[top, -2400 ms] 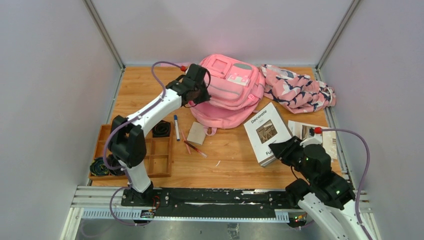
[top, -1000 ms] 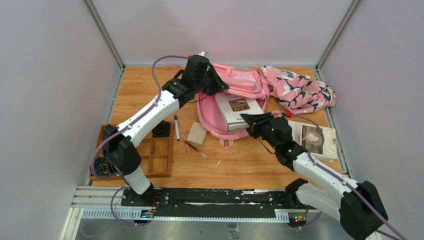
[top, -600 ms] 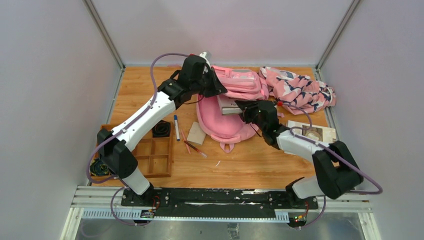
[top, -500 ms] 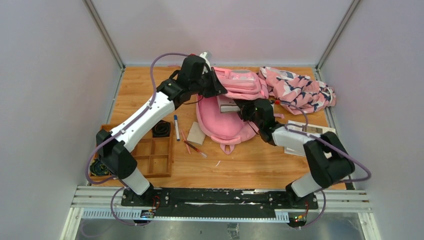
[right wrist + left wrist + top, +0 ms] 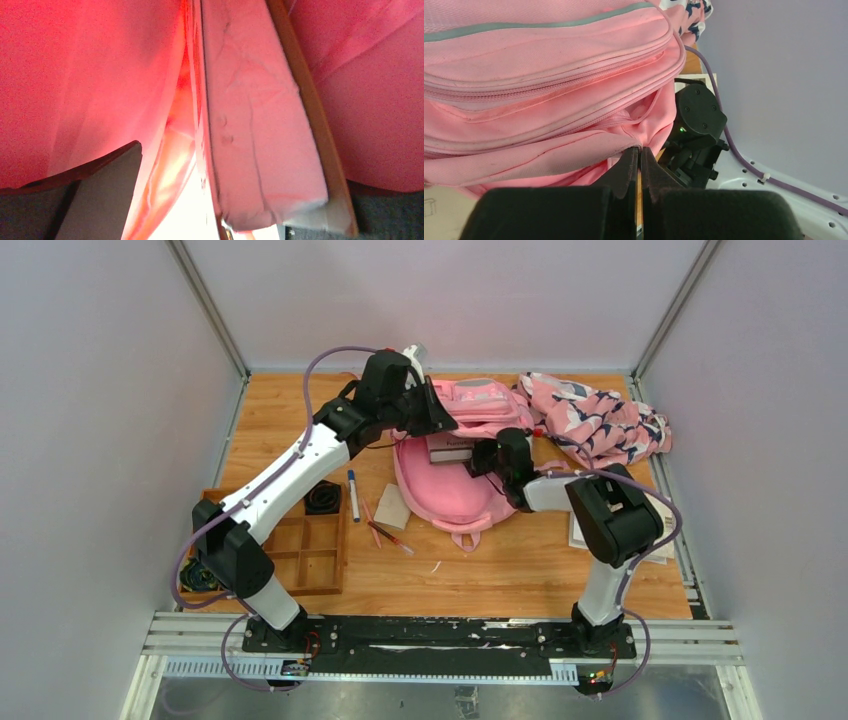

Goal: Pack the student bag
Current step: Place the book in the student bag.

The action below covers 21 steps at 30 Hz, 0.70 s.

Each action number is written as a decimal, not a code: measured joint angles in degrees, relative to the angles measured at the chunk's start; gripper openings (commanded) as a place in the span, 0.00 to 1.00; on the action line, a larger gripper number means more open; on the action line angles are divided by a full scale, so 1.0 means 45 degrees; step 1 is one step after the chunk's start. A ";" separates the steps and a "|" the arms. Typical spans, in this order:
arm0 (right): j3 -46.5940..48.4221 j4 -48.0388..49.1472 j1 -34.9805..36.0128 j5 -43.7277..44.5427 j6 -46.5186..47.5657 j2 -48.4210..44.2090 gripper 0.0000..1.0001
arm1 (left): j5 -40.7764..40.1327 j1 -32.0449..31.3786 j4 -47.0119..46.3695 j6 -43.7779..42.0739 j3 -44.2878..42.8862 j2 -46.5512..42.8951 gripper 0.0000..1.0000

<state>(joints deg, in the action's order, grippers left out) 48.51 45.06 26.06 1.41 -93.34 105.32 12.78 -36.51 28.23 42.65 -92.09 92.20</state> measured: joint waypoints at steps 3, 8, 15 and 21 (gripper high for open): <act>-0.0374 -0.0452 -0.0010 -0.0568 0.0457 -0.0719 0.97 | 0.0039 0.0000 -0.0209 0.0097 0.0039 0.0000 0.00; -0.1617 -0.1914 -0.0015 -0.1729 0.1666 -0.3128 0.99 | 0.0029 0.0000 -0.0393 0.0199 0.0044 0.0053 0.00; -0.3585 -0.5872 -0.0019 -0.2880 0.4561 -0.7936 0.99 | 0.0233 0.0000 -0.0631 0.0325 -0.0024 0.0398 0.00; -0.3682 -1.0972 -0.0034 -0.2526 0.7436 -1.2424 0.98 | 0.0942 -0.0272 -0.1117 0.0529 -0.0087 0.0578 0.00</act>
<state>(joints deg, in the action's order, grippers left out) 31.94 -4.32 25.91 -9.96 -59.88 49.41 17.02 -37.74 23.20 45.04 -92.49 94.80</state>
